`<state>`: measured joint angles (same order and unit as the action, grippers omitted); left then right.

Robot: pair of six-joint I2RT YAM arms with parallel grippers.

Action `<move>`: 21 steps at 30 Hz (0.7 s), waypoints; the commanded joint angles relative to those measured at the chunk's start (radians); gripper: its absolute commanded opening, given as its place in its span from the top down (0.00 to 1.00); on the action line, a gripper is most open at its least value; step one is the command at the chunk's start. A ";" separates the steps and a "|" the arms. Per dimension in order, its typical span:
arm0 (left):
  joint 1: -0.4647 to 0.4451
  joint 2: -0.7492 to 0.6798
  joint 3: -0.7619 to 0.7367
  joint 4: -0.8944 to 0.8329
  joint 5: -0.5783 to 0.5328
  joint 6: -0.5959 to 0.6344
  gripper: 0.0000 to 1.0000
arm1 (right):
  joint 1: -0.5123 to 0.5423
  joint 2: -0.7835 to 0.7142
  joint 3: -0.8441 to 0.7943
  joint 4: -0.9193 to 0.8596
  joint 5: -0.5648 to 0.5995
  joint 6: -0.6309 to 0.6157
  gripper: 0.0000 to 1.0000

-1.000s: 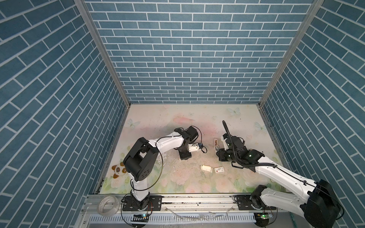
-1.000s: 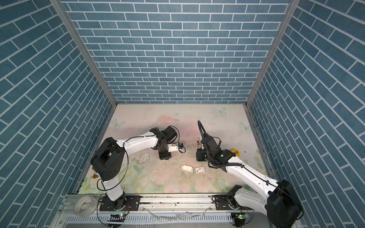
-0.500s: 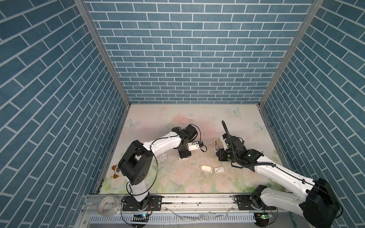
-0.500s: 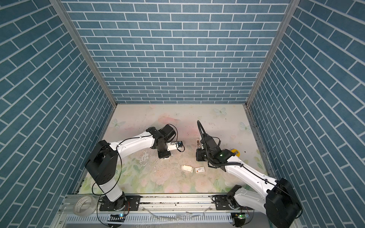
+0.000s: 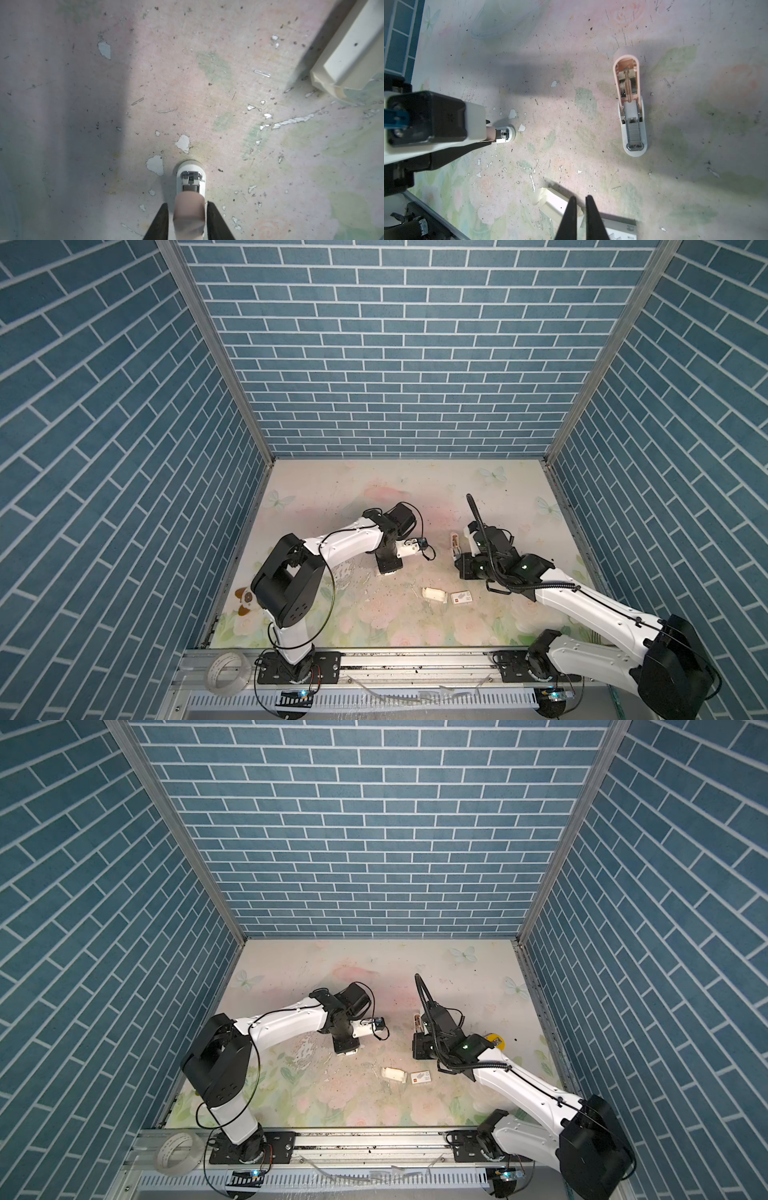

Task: Load the staples into the stapler
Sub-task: 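Hold the stapler upright on the table with the left gripper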

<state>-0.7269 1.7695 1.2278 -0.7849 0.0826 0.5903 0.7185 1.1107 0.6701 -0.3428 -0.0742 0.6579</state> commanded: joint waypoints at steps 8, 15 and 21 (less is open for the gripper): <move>-0.002 0.021 -0.022 -0.002 0.007 0.003 0.81 | -0.004 -0.016 -0.026 0.004 0.005 0.025 0.88; -0.002 0.060 -0.030 -0.001 0.015 0.009 0.94 | -0.004 -0.018 -0.037 0.011 0.004 0.028 0.89; -0.002 0.120 -0.030 -0.006 0.024 0.009 0.98 | -0.004 -0.026 -0.048 0.014 0.002 0.031 0.89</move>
<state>-0.7269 1.8198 1.2259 -0.7574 0.0952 0.5945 0.7189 1.1049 0.6365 -0.3317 -0.0746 0.6579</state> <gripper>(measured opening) 0.252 0.110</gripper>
